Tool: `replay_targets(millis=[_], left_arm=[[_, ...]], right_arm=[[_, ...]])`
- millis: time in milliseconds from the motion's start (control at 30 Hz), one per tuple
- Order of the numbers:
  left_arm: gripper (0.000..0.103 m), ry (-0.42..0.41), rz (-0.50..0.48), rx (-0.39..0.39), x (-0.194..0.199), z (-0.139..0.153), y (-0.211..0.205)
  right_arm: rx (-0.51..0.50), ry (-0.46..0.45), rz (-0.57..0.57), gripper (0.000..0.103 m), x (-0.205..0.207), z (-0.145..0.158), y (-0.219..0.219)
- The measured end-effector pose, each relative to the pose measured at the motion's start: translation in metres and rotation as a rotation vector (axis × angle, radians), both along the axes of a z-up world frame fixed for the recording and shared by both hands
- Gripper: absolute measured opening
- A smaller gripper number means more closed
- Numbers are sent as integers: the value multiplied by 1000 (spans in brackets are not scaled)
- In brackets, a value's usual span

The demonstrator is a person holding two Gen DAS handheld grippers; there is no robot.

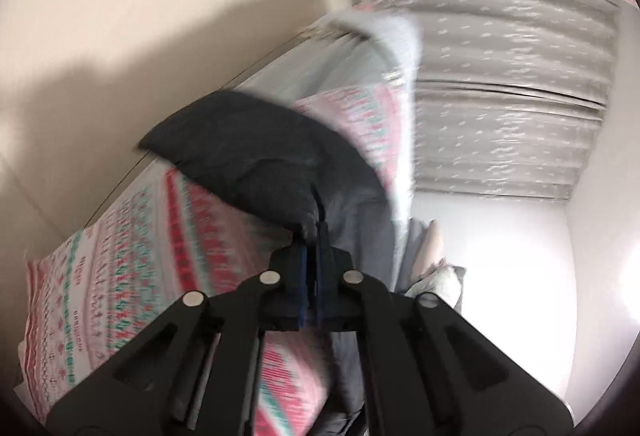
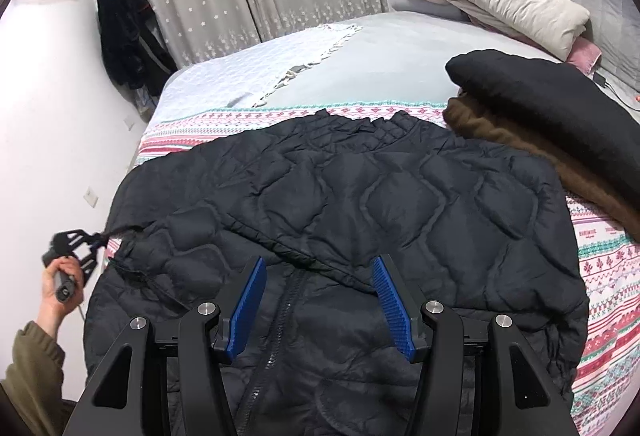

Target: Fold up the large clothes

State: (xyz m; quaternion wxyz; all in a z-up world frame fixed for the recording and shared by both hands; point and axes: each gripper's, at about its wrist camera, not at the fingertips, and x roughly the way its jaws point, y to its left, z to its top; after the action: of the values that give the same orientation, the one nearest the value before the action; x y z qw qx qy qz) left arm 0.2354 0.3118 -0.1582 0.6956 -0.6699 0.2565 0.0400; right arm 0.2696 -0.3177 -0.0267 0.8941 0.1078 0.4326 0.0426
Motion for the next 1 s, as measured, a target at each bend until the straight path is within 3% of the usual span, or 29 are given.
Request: replay_targets(millis=[200, 333, 433, 533, 567, 600, 633, 700, 767, 833, 900, 1000], left_arm=[[4, -158, -11, 18, -2, 53, -10], [4, -299, -96, 283, -5, 131, -52], [4, -459, -251, 495, -8, 198, -129], [6, -542, -452, 618, -13, 228, -218], [7, -552, -546, 654, -14, 229, -254], [17, -551, -654, 687, -14, 224, -291], [34, -544, -793, 715, -13, 217, -326], [39, -492, -1152, 793, -15, 189, -396], [39, -410, -1302, 922, -21, 164, -429], [39, -367, -1316, 932, -16, 154, -429], [39, -326, -1292, 878, -6, 153, -416], [40, -303, -1184, 826, 11, 165, -377]], right_arm=[[13, -7, -29, 57, -7, 4, -12], [39, -27, -51, 57, -17, 12, -23], [69, -40, -82, 57, -22, 16, -34], [82, -41, -116, 57, -23, 16, -46], [87, -39, -132, 57, -22, 15, -51], [95, -36, -150, 57, -21, 13, -56], [102, -31, -167, 57, -20, 10, -60], [128, -9, -203, 57, -18, 3, -72], [156, 11, -236, 57, -17, -5, -82], [192, 35, -266, 57, -18, -14, -94], [218, 55, -284, 57, -18, -21, -103], [223, 77, -299, 57, -15, -30, -112]])
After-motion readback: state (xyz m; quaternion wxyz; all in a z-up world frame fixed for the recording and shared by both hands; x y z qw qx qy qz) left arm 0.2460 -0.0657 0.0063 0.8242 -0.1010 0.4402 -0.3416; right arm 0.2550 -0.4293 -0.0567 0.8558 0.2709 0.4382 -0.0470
